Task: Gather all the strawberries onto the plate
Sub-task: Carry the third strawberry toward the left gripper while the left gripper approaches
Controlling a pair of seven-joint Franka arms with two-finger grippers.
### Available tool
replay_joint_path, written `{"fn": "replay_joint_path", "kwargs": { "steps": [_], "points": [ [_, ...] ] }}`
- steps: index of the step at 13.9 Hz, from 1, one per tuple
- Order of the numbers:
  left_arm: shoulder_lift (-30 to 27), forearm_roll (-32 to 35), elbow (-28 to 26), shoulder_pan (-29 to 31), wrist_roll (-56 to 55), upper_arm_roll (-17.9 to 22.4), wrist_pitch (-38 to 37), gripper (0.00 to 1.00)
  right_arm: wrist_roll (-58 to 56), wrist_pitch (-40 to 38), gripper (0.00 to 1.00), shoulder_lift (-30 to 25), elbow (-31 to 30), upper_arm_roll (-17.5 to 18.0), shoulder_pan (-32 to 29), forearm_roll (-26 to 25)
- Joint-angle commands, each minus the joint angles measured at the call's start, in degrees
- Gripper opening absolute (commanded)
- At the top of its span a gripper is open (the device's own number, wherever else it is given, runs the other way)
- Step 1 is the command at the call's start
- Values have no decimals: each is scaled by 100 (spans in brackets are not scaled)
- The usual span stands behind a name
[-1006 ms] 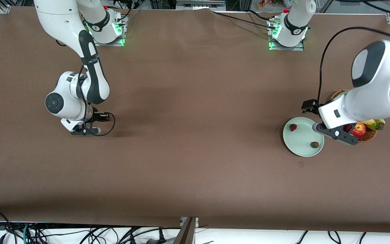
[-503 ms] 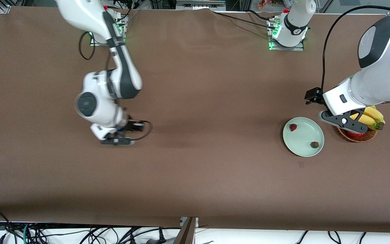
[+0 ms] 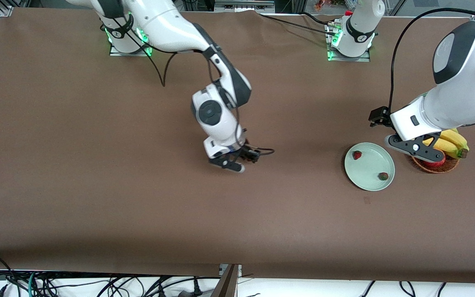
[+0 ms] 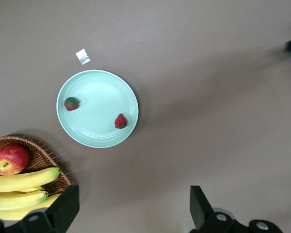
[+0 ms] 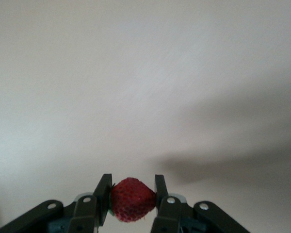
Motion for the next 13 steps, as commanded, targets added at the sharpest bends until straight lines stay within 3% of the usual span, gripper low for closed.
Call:
{"fn": "replay_joint_path", "kwargs": {
  "steps": [1,4,5,8,10,13],
  "points": [
    [18,-73,-109,-101,-50,1,-1,100,794,492,49,308,311,-57,394,24],
    [167,-81,-293,-163,-41,-8,174,100,788,161,91,81,311,-110,343,16],
    [185,-125,-303,-172,-41,-43,184,100,717,-250,99,-16,320,-197,246,15],
    [185,-161,-723,-172,-41,-69,682,100,-27,-1507,99,-621,320,-399,-96,15],
    [229,-274,-1302,-285,-67,-78,1638,100,-756,-2395,100,-1034,302,-645,-325,15],
    [413,-521,-1892,-775,-574,-78,2800,100,-1269,-3503,100,-1449,241,-1443,-440,15]
  ]
}}
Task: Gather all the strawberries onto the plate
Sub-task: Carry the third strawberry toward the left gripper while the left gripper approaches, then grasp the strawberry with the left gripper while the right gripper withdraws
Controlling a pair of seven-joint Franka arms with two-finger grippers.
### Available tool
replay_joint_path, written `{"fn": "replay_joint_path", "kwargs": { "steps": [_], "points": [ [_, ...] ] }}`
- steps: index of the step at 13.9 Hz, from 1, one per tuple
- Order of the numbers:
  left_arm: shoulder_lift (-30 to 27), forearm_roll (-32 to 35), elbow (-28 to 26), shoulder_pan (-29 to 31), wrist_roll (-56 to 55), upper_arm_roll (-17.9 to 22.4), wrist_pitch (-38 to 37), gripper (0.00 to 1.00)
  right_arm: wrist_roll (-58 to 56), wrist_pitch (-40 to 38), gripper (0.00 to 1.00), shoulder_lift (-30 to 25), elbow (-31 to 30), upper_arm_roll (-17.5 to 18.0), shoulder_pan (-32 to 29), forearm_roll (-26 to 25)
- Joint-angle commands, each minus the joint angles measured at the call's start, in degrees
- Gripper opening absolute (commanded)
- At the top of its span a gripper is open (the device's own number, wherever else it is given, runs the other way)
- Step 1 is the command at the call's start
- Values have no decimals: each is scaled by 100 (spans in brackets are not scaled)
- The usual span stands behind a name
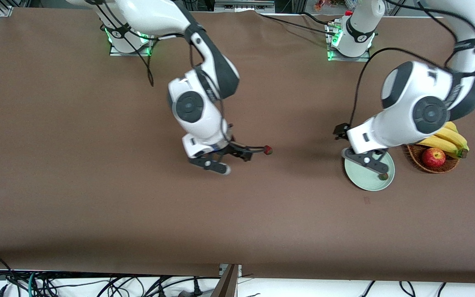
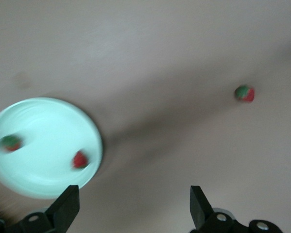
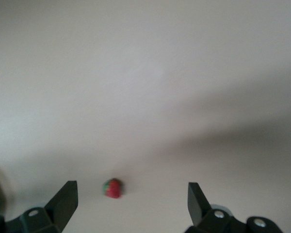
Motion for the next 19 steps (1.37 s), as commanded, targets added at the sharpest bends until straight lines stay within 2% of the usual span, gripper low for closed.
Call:
{"fn": "replay_joint_path", "kwargs": {
  "steps": [1,4,7,11,13,15,17,18,19],
  "points": [
    [33,-107,-510,-648,-871,19,814,100,-570,-830,100,-464,-204,-608,-14,42],
    [357,-20,-582,-1282,-2015,27,1386,100,-1169,-1587,100,-825,-352,-996,-40,60],
    [919,120,-608,-1748,-2789,62,2106,100,-1977,-1545,100,-1764,-1379,-1163,-31,-115],
    [1429,1200,-608,-2118,-3948,54,2599,100,-2699,-1326,100,-2775,-2424,-1339,100,-879],
    [1640,1710,-600,-2154,-4188,36,2784,100,-2813,-1299,100,-3057,-2699,-1384,118,-1091],
    [1790,1756,-599,-2171,-4477,27,2864,100,-2955,-1290,100,-3260,-2875,-1437,101,-1240],
    [1852,1800,-582,-2171,-4453,27,2881,100,-3103,-1220,100,-3418,-2981,-1201,-196,-1512],
    [1853,1835,-591,-2171,-4418,36,2934,89,-3226,-1228,100,-3471,-2990,-834,-598,-1531],
    [1853,1852,-599,-2163,-4426,28,2934,49,-3306,-1229,100,-3515,-2990,-447,-1029,-1539]
  ]
}}
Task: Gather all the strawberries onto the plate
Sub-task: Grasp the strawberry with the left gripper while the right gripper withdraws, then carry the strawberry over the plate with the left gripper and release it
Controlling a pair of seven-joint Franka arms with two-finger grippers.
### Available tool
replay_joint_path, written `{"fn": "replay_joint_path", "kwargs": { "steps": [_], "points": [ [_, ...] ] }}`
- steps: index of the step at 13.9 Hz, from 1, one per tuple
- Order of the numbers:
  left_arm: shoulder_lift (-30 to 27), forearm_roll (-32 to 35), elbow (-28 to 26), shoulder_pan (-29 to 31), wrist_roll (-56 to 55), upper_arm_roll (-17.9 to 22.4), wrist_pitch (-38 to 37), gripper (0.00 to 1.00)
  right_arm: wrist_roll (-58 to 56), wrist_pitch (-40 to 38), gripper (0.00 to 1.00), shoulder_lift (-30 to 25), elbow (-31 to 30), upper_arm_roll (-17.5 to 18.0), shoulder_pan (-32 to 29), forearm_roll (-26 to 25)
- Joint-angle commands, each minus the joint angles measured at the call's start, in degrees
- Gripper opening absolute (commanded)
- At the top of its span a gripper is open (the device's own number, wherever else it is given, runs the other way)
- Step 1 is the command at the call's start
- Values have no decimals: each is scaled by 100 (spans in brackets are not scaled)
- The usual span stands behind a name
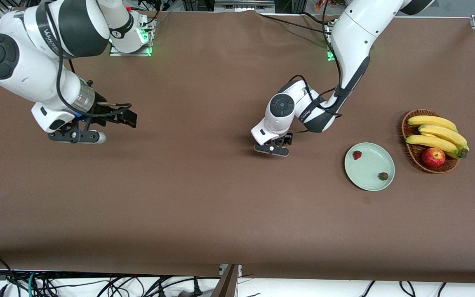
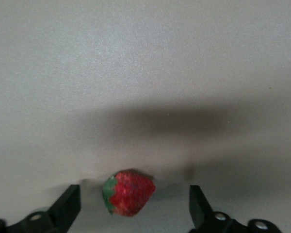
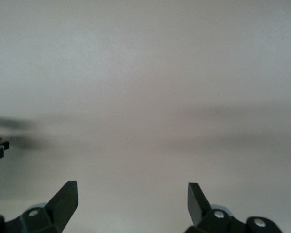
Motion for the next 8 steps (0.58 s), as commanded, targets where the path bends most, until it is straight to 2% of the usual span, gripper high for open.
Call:
{"fn": "replay_joint_path", "kwargs": {
  "steps": [1,2,4,6,8],
  "points": [
    [11,229,67,-47,-161,35,33,24,-253,118,100,-367,-245,991,-1003,-251],
    [-15,229,67,-21,-136,35,7,13,-262,118,100,-454,-315,1307,-1320,-435],
    [-225,229,84,50,-127,17,-211,1,-297,135,100,-621,-403,2019,-2005,-682],
    [-699,220,198,50,-74,17,-1104,0,-376,144,100,-727,-491,2547,-2568,-718],
    [-1086,142,391,207,423,17,-1949,2,-385,188,100,-859,-613,2943,-2921,-902]
  ]
}}
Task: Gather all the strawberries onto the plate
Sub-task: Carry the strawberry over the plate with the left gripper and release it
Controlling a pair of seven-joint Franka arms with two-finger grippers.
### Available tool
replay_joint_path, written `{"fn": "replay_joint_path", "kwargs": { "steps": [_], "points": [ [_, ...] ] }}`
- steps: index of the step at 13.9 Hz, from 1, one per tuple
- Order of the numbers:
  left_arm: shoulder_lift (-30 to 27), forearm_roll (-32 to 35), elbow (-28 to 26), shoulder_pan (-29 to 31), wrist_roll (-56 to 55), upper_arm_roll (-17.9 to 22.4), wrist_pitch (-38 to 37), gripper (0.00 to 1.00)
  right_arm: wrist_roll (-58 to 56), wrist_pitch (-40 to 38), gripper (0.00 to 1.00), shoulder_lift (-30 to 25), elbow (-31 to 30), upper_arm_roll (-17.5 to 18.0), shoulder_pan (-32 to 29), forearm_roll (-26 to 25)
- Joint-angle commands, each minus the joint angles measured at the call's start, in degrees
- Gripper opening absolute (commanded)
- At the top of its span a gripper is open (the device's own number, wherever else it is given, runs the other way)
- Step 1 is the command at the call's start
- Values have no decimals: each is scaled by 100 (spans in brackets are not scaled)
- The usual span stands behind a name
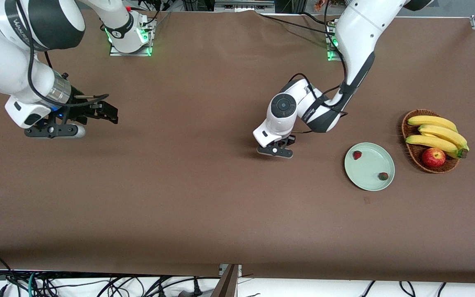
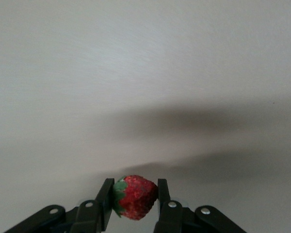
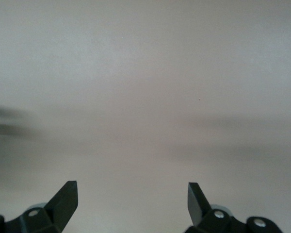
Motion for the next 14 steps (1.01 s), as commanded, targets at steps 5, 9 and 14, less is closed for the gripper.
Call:
{"fn": "replay_joint_path", "kwargs": {
  "steps": [5,9,14],
  "points": [
    [-956,-368,560,1356,3574,-4,-2044,5,-240,172,100,-546,-494,523,-431,-349],
    [-816,-369,438,2253,5898,5,-2037,5,-303,207,100,-520,-406,523,-422,-366],
    [-42,-351,192,2763,7446,22,-1143,9,-347,207,100,-467,-230,505,-422,-428]
  ]
}}
